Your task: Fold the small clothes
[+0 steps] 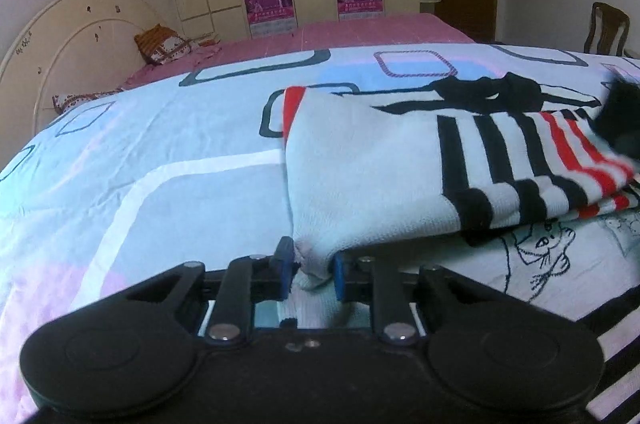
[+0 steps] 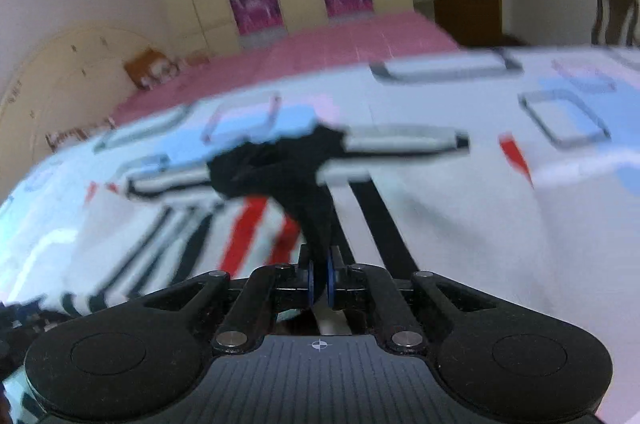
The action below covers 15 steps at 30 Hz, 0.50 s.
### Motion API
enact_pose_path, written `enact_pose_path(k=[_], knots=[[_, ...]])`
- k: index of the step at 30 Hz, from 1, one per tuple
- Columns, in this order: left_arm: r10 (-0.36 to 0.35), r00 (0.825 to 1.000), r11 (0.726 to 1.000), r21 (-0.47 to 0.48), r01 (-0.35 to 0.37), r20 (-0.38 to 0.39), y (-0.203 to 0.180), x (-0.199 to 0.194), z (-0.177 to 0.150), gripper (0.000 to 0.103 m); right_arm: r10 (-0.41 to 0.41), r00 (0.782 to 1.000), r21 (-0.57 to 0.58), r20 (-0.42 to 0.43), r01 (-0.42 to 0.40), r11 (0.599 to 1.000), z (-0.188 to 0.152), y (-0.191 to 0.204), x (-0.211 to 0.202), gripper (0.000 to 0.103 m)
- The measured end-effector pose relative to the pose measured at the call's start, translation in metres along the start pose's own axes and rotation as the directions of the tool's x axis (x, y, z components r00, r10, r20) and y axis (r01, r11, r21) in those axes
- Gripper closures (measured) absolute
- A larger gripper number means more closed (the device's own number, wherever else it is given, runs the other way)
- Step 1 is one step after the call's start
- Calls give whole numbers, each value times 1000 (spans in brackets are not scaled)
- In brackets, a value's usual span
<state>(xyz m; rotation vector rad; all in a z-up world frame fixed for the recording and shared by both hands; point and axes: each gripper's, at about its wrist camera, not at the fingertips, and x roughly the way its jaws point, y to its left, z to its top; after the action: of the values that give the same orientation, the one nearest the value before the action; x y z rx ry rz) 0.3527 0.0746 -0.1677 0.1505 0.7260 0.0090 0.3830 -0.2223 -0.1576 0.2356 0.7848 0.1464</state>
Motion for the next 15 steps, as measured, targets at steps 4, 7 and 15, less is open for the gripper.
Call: enact_pose_path(k=[4,7,15], knots=[[-14,1000,1000,-1,14,-17,3,1,0,83,-21,1000,47,-17,22,999,-8,-16,-1,96],[-53,998,998,-48,51,-44,11,1,6,79,-39,999,39,10,39,998,-6,-20,-11,88],[-183,981,956,-244,161,-70,46,-24,8,36,-61,995,73,72,56,996,1,-42,-34,41]])
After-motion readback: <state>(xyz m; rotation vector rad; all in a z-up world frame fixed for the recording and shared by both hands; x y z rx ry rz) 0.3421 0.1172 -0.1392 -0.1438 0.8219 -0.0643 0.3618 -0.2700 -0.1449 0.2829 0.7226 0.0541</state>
